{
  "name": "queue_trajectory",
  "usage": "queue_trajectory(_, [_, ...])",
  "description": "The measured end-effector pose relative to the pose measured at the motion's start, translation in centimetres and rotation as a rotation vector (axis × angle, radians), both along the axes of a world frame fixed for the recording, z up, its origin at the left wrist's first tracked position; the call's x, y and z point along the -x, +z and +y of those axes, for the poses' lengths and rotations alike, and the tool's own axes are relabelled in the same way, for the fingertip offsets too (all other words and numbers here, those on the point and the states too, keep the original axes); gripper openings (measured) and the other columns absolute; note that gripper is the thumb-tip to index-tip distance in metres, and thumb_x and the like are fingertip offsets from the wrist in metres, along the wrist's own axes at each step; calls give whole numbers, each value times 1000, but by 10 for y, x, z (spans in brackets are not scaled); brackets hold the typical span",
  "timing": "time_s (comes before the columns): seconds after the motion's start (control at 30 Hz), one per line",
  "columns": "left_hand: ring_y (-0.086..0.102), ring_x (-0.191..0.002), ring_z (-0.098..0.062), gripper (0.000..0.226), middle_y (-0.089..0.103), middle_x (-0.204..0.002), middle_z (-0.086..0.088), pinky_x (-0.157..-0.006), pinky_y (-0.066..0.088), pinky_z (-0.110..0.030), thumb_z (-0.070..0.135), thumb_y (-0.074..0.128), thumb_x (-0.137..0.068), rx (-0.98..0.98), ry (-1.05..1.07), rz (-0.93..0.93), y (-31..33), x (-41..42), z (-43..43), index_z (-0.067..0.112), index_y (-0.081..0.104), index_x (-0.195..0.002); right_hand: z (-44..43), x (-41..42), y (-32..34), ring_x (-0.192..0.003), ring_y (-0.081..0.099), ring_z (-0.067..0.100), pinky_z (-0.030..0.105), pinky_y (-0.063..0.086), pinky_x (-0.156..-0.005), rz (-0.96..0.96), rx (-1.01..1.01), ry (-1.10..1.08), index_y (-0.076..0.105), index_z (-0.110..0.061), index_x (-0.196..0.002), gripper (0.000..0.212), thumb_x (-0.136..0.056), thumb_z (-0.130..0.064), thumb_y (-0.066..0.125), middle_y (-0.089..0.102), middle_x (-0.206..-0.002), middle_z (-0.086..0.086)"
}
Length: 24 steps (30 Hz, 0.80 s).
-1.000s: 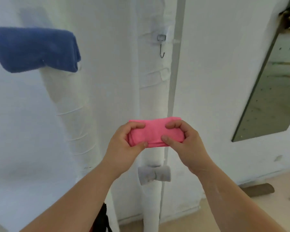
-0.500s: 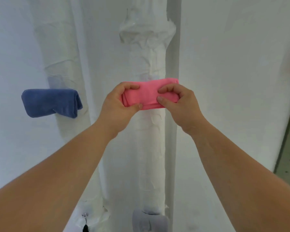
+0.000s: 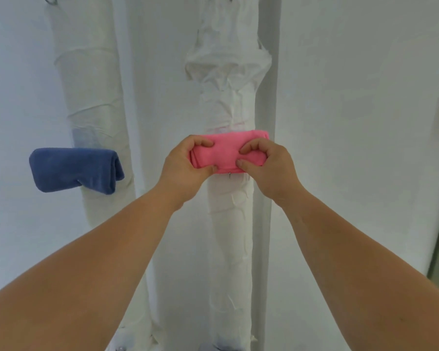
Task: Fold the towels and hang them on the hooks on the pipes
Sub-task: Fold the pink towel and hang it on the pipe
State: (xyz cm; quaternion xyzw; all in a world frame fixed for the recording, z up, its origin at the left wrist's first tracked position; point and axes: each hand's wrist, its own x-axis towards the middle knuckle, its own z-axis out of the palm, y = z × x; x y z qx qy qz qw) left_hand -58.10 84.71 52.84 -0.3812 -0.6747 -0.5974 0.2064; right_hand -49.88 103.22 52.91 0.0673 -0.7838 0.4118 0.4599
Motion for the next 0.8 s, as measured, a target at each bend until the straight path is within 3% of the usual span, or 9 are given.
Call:
queue_trajectory(0.27, [63, -100, -2, 48, 66, -109, 18, -90, 58, -28, -2, 87, -70, -5, -43, -55, -17, 7, 2, 29, 67, -100, -3, 0, -17, -79, 58, -4, 12, 46, -72, -42, 12, -36, 68, -32, -83, 26, -76, -12, 83, 67, -88, -19])
queue_trajectory(0.43, [62, -96, 4, 45, 66, -111, 17, -88, 57, -25, -2, 87, -72, -19, -83, -83, -25, 4, 1, 27, 67, -100, -5, -2, -28, -88, 67, 21, 41, 60, -77, -63, 143, 19, 70, -30, -82, 23, -74, -14, 85, 68, -91, -10])
queue_trajectory(0.5, [63, -102, -1, 44, 65, -115, 15, -90, 57, -29, 3, 87, -73, 6, -70, -66, -24, 1, 1, 31, 67, -100, -6, -2, -28, -85, 66, 20, 43, 59, -74, -66, 164, 38, 70, -27, -83, 22, -76, -13, 85, 67, -90, -8])
queue_trajectory(0.57, [58, -110, -6, 39, 59, -123, 9, -96, 53, -28, 18, 87, -75, 56, 22, 4, -24, -3, 2, 38, 66, -100, -8, -4, -27, -78, 60, 4, 29, 53, -71, -56, 109, 5, 68, -26, -85, 18, -80, -17, 82, 64, -89, -10])
queue_trajectory(0.63, [51, -118, -8, 28, 47, -135, 5, -103, 45, -24, 29, 84, -80, 94, 180, 96, -24, -7, 0, 40, 67, -100, -12, -7, -28, -85, 56, -3, 19, 48, -77, -32, 42, -102, 68, -28, -87, 10, -85, -30, 78, 58, -103, -6])
queue_trajectory(0.7, [49, -124, -18, 23, 42, -146, 1, -107, 43, -31, 34, 82, -81, 140, 355, 237, -23, -9, -1, 34, 73, -102, -15, -7, -29, -105, 52, 8, 23, 46, -90, 17, -61, -295, 69, -28, -87, 11, -86, -39, 74, 48, -120, -3])
queue_trajectory(0.8, [55, -118, -32, 24, 52, -143, -8, -101, 46, -46, 32, 83, -78, 210, 543, 437, -22, -9, 1, 23, 77, -100, -16, -6, -28, -115, 47, 26, 36, 44, -96, 131, -299, -566, 69, -26, -97, 20, -82, -37, 75, 47, -132, 2])
